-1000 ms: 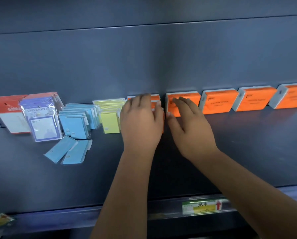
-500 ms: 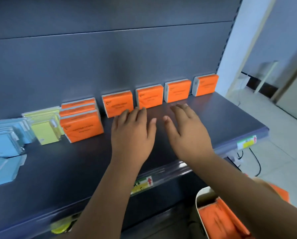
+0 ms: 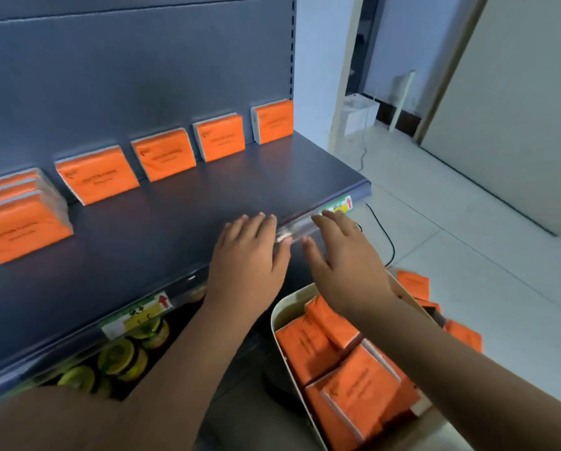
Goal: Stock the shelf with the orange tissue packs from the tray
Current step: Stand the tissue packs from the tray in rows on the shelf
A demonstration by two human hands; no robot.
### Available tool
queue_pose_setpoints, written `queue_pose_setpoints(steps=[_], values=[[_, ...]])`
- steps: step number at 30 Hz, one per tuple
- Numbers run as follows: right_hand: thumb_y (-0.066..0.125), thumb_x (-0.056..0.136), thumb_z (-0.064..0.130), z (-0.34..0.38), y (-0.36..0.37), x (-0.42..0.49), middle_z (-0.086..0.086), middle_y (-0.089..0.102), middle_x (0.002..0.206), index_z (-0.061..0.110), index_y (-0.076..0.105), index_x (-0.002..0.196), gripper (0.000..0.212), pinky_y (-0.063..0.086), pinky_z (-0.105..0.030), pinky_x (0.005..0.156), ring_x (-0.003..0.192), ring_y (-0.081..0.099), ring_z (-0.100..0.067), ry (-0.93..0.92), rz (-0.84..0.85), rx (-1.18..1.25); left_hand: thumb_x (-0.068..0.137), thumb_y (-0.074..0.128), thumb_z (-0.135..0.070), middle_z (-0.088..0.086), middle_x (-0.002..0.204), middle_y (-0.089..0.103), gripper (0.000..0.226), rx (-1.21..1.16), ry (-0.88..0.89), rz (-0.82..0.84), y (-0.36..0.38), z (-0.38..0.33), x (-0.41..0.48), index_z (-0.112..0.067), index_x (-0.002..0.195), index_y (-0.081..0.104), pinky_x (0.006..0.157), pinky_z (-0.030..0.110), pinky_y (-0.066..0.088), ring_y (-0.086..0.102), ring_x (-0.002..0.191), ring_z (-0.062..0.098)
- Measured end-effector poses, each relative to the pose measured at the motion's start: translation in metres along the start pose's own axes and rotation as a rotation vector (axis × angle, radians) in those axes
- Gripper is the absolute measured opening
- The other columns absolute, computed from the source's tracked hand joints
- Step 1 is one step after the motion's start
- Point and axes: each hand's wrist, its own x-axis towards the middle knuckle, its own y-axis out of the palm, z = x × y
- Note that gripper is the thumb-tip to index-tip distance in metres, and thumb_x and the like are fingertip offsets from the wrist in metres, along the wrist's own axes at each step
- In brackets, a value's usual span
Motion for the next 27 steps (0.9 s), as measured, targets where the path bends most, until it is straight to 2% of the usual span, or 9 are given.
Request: queue_pose_setpoints(steps=[3, 7, 11, 13, 16, 19, 23, 27], values=[[0.036, 0.105, 0.053, -0.027, -0.001, -0.024, 0.003, 0.037, 0.16, 0.024, 0.042, 0.151, 0.054, 0.031, -0.037, 0.119, 0.151, 0.028, -0.015, 0.043, 0.041, -0.02, 0.104, 0.037, -0.045, 0.007, 0.136, 0.065, 0.054, -0.026, 0.026, 0.106, 0.022, -0.025, -0.012, -0.01, 0.137, 0.061, 0.104, 0.043, 0.05, 0.059, 0.125, 0.026], [0.038, 0.104, 0.052, -0.059, 0.004, -0.051, 0.004, 0.042, 0.157, 0.023, 0.047, 0.148, 0.054, 0.036, -0.037, 0.116, 0.148, 0.033, -0.014, 0.101, 0.081, -0.04, 0.106, 0.038, -0.048, 0.007, 0.14, 0.061, 0.055, -0.082, 0.01, 0.287, 0.055, -0.05, -0.033, -0.011, 0.142, 0.056, 0.106, 0.041, 0.048, 0.054, 0.131, 0.025], [0.04, 0.104, 0.048, -0.085, 0.011, -0.071, 0.002, 0.045, 0.153, 0.021, 0.048, 0.147, 0.052, 0.034, -0.034, 0.113, 0.145, 0.035, -0.017, 0.184, 0.159, -0.023, 0.104, 0.038, -0.047, -0.001, 0.123, 0.064, 0.044, -0.129, 0.03, 0.422, 0.082, -0.066, -0.053, -0.019, 0.13, 0.06, 0.092, 0.039, 0.052, 0.057, 0.115, 0.021], [0.042, 0.104, 0.047, -0.098, 0.016, -0.078, 0.003, 0.047, 0.151, 0.022, 0.049, 0.146, 0.05, 0.039, -0.036, 0.108, 0.14, 0.04, -0.018, 0.236, 0.223, -0.032, 0.103, 0.041, -0.045, -0.006, 0.12, 0.063, 0.038, -0.143, 0.028, 0.455, 0.091, -0.069, -0.057, -0.023, 0.127, 0.059, 0.09, 0.038, 0.052, 0.056, 0.11, 0.017], [0.045, 0.102, 0.046, -0.114, 0.023, -0.087, 0.003, 0.052, 0.144, 0.024, 0.052, 0.142, 0.046, 0.048, -0.039, 0.099, 0.129, 0.05, -0.019, 0.325, 0.367, -0.026, 0.102, 0.045, -0.043, -0.01, 0.112, 0.063, 0.024, -0.142, 0.038, 0.476, 0.101, -0.072, -0.061, -0.025, 0.109, 0.061, 0.087, 0.036, 0.052, 0.057, 0.104, 0.015], [0.048, 0.098, 0.044, -0.125, 0.029, -0.098, 0.003, 0.057, 0.129, 0.025, 0.06, 0.13, 0.04, 0.052, -0.039, 0.092, 0.121, 0.053, -0.02, 0.327, 0.468, -0.073, 0.101, 0.048, -0.044, -0.012, 0.106, 0.06, 0.017, -0.133, 0.039, 0.509, 0.112, -0.072, -0.066, -0.029, 0.099, 0.056, 0.085, 0.035, 0.054, 0.057, 0.1, 0.011], [0.051, 0.091, 0.049, -0.131, 0.034, -0.107, 0.006, 0.054, 0.118, 0.031, 0.064, 0.117, 0.035, 0.054, -0.037, 0.086, 0.118, 0.047, -0.019, 0.289, 0.469, -0.162, 0.099, 0.051, -0.044, -0.012, 0.109, 0.057, 0.015, -0.134, 0.005, 0.551, 0.124, -0.071, -0.067, -0.03, 0.104, 0.055, 0.085, 0.039, 0.056, 0.057, 0.101, 0.012], [0.06, 0.079, 0.062, -0.129, 0.03, -0.106, 0.006, 0.049, 0.117, 0.033, 0.066, 0.114, 0.046, 0.053, -0.034, 0.083, 0.119, 0.043, -0.018, 0.265, 0.527, -0.192, 0.097, 0.058, -0.043, -0.009, 0.121, 0.057, 0.021, -0.112, -0.03, 0.578, 0.129, -0.073, -0.061, -0.029, 0.112, 0.055, 0.092, 0.041, 0.054, 0.055, 0.114, 0.017]])
